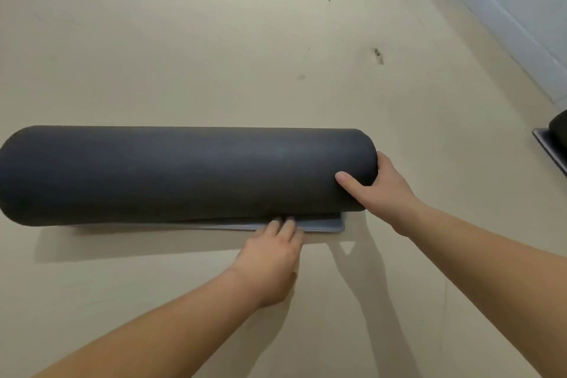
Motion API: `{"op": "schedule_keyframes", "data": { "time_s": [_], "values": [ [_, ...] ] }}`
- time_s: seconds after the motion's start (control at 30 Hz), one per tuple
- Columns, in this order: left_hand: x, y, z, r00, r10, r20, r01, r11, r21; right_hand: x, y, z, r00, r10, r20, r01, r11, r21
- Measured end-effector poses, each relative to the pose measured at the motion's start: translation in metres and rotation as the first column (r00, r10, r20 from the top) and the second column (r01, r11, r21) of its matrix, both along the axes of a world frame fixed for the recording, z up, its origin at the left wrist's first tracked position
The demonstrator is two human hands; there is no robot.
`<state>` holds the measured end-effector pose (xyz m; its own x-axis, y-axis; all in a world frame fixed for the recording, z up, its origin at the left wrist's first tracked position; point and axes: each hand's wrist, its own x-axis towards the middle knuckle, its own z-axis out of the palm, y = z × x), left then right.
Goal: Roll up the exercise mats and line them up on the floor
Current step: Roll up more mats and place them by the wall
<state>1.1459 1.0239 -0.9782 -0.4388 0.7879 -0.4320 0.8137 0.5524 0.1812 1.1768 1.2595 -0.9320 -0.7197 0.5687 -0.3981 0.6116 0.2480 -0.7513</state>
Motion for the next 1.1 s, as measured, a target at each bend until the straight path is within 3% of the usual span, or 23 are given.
{"op": "schedule_keyframes", "data": {
  "time_s": [0.13, 0.4, 0.93, 1.1],
  "values": [
    [-0.002, -0.008, -0.031, 0.999, 0.039, 0.011, -0.038, 0.994, -0.102, 0.014, -0.003, -0.010, 0.999, 0.035, -0.029, -0.037, 0.998, -0.057],
    [-0.018, -0.012, -0.044, 0.990, 0.121, 0.077, -0.127, 0.989, 0.074, 0.008, -0.021, -0.023, 0.995, -0.103, -0.002, 0.103, 0.992, 0.080],
    [-0.010, -0.016, -0.056, 0.992, 0.084, 0.094, -0.093, 0.992, 0.088, 0.010, -0.074, -0.038, 0.958, -0.286, 0.019, 0.281, 0.951, 0.131],
    [-0.016, -0.014, -0.043, 0.989, 0.089, 0.118, -0.089, 0.996, -0.003, 0.017, -0.078, -0.043, 0.982, -0.185, 0.024, 0.180, 0.974, 0.135]
  ]
}}
